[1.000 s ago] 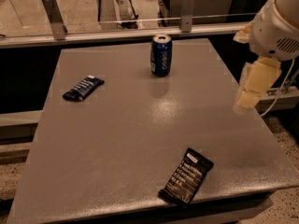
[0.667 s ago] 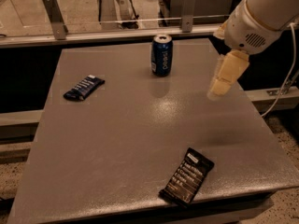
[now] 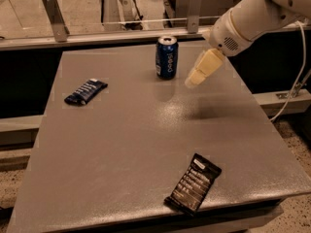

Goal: Move pepsi can near rxbar blueberry

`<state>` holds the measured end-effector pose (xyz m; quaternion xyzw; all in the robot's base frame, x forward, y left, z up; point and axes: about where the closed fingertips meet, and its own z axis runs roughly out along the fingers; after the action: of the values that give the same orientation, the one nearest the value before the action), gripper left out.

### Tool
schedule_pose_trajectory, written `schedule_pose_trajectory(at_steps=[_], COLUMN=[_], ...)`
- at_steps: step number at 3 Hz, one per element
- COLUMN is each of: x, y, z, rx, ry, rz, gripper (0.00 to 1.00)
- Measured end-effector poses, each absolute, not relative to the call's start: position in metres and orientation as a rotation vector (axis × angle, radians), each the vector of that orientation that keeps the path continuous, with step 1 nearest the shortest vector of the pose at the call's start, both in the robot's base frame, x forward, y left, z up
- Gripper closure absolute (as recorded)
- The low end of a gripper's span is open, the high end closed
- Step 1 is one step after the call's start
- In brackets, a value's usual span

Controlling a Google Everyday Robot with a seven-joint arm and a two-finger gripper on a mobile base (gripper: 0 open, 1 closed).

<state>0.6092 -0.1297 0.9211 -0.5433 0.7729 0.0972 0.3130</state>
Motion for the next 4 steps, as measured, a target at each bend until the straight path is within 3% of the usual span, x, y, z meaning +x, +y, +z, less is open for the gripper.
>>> schedule_pose_trajectory(at_steps=[4], x=[0.709], y=[-0.071], z=[0.892], rx=[-1.073], ry=[1.798], rz=[0.571], gripper=[0.0])
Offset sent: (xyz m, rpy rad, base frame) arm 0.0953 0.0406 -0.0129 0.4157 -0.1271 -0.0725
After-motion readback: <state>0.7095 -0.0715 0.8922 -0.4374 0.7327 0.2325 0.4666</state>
